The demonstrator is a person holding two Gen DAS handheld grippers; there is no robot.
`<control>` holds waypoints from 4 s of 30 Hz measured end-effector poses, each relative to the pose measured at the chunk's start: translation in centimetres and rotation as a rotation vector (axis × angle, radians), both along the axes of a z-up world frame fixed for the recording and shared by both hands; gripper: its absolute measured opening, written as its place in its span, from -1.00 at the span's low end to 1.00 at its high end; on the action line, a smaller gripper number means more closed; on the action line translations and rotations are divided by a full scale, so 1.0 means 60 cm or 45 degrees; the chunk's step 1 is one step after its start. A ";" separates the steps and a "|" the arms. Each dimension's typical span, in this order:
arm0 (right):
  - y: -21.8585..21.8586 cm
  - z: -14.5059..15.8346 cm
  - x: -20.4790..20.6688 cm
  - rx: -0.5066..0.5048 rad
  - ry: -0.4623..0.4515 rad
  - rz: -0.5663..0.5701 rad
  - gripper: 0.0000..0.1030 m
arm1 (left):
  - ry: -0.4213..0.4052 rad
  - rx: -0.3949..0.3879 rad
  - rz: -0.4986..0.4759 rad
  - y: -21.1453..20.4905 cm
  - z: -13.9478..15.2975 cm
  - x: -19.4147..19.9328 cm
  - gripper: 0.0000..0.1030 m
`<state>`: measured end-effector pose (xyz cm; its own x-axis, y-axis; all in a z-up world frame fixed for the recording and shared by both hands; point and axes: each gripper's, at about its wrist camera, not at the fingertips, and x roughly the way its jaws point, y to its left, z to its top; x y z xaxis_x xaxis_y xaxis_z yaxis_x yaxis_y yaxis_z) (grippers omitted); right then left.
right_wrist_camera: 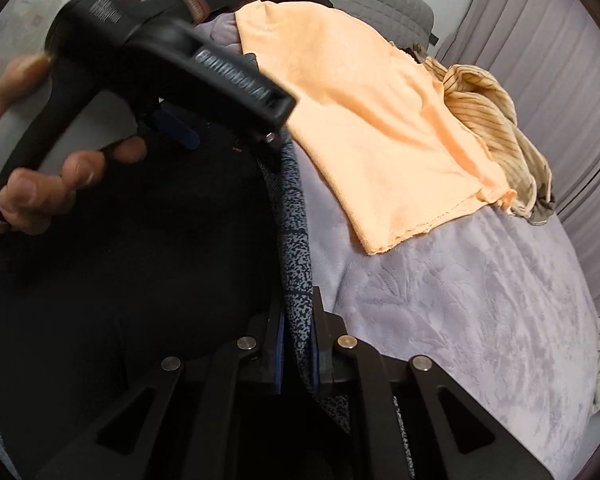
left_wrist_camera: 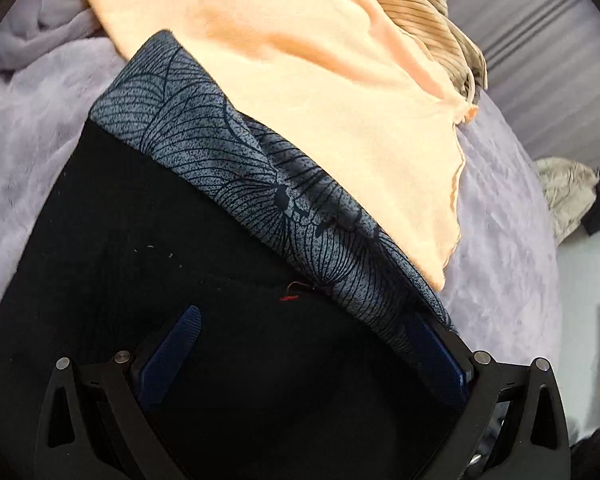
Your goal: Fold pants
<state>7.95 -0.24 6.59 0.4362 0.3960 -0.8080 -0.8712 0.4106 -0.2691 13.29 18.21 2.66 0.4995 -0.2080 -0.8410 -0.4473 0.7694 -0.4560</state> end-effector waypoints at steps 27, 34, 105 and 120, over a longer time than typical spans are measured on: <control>-0.071 0.069 -0.048 0.157 -0.142 -0.194 -0.80 | -0.056 0.246 0.095 -0.038 0.087 -0.101 -0.76; -0.096 0.118 -0.158 0.198 -0.176 -0.134 -0.80 | -0.175 0.175 -0.015 -0.031 0.110 -0.262 -0.76; -0.208 -0.015 -0.283 0.263 0.260 -0.773 0.99 | -0.182 0.489 -0.371 -0.025 0.013 -0.405 0.90; -0.325 0.123 -0.082 0.354 0.043 -1.431 1.00 | -0.073 0.541 -0.532 -0.164 -0.020 -0.322 0.99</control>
<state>3.04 -19.75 14.00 0.6345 -0.0359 -0.7721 0.0180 0.9993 -0.0317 -6.01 8.36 1.46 0.4949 -0.0481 -0.8676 -0.0516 0.9951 -0.0846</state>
